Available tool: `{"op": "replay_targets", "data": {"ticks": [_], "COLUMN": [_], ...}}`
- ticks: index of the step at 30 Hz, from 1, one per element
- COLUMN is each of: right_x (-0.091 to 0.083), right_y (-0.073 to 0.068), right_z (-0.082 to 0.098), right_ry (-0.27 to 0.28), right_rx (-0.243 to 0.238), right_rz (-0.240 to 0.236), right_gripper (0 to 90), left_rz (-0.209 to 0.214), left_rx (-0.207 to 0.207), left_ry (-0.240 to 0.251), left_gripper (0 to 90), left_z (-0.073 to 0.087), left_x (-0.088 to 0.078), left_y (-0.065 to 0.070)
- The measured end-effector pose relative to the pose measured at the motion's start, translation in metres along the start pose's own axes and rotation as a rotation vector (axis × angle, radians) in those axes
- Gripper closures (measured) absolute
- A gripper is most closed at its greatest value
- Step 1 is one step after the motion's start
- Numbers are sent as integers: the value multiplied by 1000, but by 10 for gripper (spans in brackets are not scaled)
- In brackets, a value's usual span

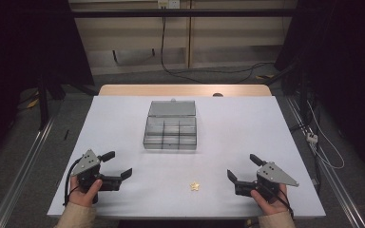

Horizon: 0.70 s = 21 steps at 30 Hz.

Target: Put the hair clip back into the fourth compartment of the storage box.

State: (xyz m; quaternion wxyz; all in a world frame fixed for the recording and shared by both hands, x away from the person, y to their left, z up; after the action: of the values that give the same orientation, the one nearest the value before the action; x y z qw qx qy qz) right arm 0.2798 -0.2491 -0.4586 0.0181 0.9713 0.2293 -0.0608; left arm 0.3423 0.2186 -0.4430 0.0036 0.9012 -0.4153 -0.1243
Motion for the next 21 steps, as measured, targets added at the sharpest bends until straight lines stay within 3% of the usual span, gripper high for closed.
{"op": "replay_targets", "data": {"ticks": [10, 21], "right_x": [0, 1], "right_y": [1, 0], "right_z": [-1, -2], "right_ry": [4, 7], "right_rx": [-5, -3], "right_rz": [-1, -5], "right_gripper": [27, 28], "left_rz": [26, 96], "left_rx": [5, 26], "left_ry": [-8, -30], "left_gripper": [49, 48], "left_z": [-3, -12], "left_x": [7, 33], "left_y": [6, 29]}}
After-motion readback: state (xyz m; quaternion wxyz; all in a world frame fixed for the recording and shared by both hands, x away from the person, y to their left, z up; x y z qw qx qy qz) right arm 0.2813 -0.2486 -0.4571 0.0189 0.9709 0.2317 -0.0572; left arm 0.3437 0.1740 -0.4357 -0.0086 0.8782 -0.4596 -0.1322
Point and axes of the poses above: each handheld gripper's, and its own axes: x roughly forward along the jaws, z roughly out of its underside, y roughly to its right, the point moved 2 cm from there along x, roughly forward along the jaws, and after that the axes turned 8 degrees about y, right-handed, at the moved point
